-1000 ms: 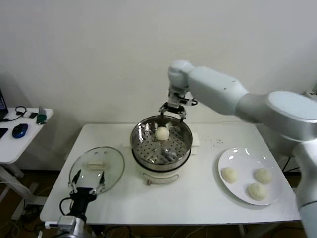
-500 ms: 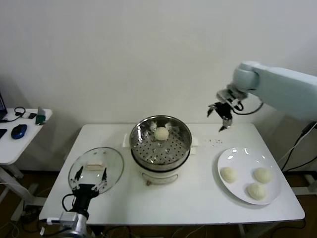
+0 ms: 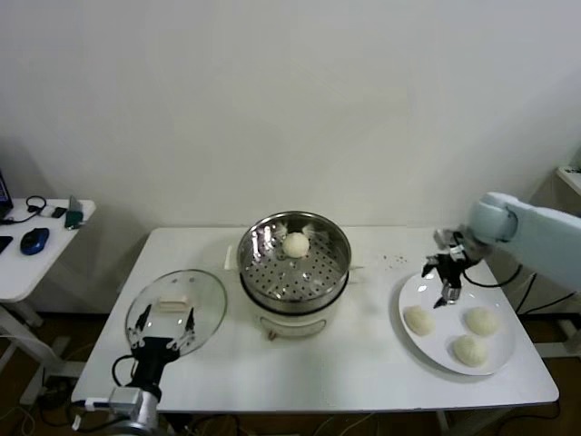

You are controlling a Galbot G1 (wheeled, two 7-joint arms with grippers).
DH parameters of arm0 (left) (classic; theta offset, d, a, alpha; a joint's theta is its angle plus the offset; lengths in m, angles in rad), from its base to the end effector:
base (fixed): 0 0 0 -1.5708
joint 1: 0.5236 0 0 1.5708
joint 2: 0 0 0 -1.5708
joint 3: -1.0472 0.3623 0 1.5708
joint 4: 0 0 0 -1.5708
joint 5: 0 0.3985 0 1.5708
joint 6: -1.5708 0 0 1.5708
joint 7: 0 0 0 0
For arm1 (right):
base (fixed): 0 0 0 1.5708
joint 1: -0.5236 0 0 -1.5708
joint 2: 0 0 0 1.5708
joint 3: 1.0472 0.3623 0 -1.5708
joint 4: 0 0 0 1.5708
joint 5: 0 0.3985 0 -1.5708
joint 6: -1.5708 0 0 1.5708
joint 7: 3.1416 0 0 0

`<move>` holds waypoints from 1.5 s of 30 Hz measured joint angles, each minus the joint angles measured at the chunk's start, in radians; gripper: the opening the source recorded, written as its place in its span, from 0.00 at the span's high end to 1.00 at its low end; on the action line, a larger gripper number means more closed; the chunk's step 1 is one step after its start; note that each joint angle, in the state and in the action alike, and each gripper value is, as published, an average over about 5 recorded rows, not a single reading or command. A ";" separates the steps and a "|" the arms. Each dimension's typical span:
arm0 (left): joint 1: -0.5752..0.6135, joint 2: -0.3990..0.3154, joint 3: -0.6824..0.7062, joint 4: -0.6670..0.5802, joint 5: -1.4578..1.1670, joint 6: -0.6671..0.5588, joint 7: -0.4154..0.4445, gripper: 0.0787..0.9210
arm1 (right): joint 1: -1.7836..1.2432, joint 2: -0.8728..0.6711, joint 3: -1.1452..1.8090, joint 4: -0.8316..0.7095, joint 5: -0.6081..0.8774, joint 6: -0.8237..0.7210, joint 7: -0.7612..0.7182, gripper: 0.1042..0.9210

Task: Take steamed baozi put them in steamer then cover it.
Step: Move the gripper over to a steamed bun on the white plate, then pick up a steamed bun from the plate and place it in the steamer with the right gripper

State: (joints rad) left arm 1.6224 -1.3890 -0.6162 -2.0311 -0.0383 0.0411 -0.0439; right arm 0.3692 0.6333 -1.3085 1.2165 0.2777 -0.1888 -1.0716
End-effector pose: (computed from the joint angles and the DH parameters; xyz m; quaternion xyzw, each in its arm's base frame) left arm 0.2024 0.0660 -0.3413 0.0197 -0.9937 -0.0842 0.0716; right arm 0.5654 -0.1898 -0.1857 0.5193 -0.5454 0.4842 0.4455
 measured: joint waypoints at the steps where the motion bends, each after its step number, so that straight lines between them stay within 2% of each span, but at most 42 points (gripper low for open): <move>1: 0.000 0.000 -0.001 0.000 0.000 0.001 0.000 0.12 | -0.026 -0.002 0.019 -0.003 -0.008 -0.003 0.004 0.12; 18: 0.015 -0.002 -0.011 0.012 0.003 -0.007 -0.002 0.12 | -0.249 0.046 0.193 -0.074 -0.095 -0.015 0.030 0.12; 21: 0.015 -0.002 -0.012 0.014 0.003 -0.007 -0.003 0.12 | -0.262 0.054 0.205 -0.083 -0.105 -0.013 0.029 0.15; 26: 0.015 -0.002 -0.012 0.014 0.003 -0.007 -0.003 0.12 | -0.276 0.056 0.219 -0.092 -0.113 -0.010 0.025 0.27; 32: 0.014 -0.004 -0.011 0.014 0.002 -0.006 -0.004 0.12 | -0.278 0.049 0.227 -0.087 -0.110 -0.009 0.023 0.31; 38: 0.018 -0.005 -0.011 0.009 0.002 -0.006 -0.004 0.12 | -0.214 0.037 0.191 -0.076 -0.067 -0.011 0.017 0.33; 45: 0.027 -0.005 -0.006 0.003 0.000 -0.010 -0.002 0.12 | -0.001 0.053 0.051 -0.084 0.072 -0.010 0.005 0.33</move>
State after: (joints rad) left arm 1.6495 -1.3937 -0.6219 -2.0282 -0.0381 0.0310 -0.0457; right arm 0.3683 0.6859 -1.2577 1.1324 0.3501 -0.1991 -1.0664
